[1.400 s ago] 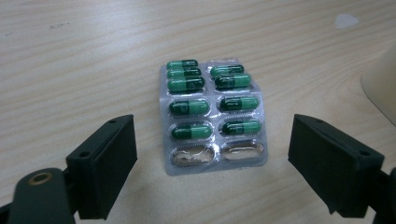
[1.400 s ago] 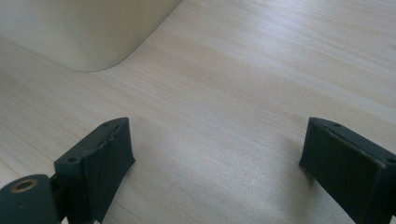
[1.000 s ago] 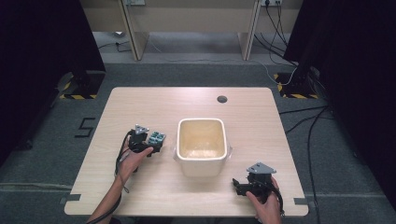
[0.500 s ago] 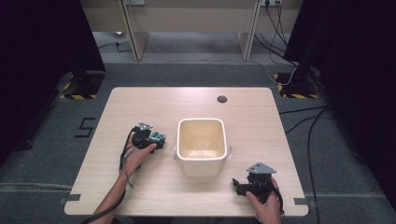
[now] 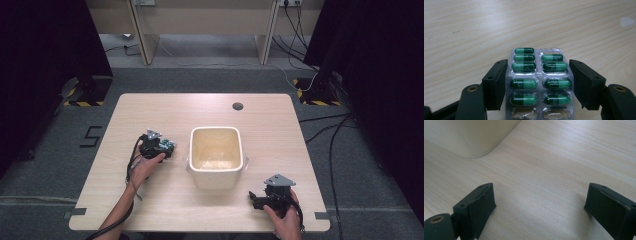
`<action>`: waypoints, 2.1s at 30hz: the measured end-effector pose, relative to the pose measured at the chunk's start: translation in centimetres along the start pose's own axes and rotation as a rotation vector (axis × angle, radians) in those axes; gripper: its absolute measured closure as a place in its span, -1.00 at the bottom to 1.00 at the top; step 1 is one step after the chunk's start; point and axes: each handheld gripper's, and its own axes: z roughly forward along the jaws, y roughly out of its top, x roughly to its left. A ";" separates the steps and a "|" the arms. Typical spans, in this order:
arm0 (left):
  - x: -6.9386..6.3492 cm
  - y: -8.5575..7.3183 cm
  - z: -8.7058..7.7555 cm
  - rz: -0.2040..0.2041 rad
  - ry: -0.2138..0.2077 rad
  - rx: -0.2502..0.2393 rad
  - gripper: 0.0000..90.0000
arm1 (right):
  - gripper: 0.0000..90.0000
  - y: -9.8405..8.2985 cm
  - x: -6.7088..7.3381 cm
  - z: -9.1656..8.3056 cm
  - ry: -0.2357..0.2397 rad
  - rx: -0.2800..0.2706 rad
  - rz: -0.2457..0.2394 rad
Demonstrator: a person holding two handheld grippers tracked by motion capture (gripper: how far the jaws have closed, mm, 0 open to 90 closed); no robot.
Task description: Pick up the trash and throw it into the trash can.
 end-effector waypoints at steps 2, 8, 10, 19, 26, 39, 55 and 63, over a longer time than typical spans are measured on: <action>0.0 0.2 -0.4 -0.001 -0.013 -0.003 -0.25 | -0.80 0.0 0.0 0.0 0.000 -0.002 0.000; -0.1 0.7 -1.6 0.011 -0.042 -0.007 -0.25 | -0.80 0.0 0.0 0.0 0.000 0.000 0.000; -0.1 0.9 -2.0 0.012 -0.063 -0.011 -0.25 | -0.80 0.0 0.0 0.0 0.000 0.000 0.000; -0.5 2.2 -4.5 0.011 -0.151 -0.043 -0.25 | -0.80 0.0 0.0 0.0 0.000 0.000 0.000; -1.0 3.1 -5.9 0.031 -0.180 -0.060 -0.25 | -0.80 0.0 0.0 0.0 0.000 0.000 0.000; -1.9 5.9 -9.1 0.074 -0.267 -0.113 -0.25 | -0.80 0.0 0.0 0.0 0.000 0.000 0.000; -4.2 8.1 -11.2 0.143 -0.342 -0.144 -0.25 | -0.80 0.0 0.0 0.0 0.000 -0.003 -0.001; -5.8 9.0 -11.5 0.177 -0.367 -0.149 -0.25 | -0.80 0.0 0.0 0.0 0.000 -0.002 0.000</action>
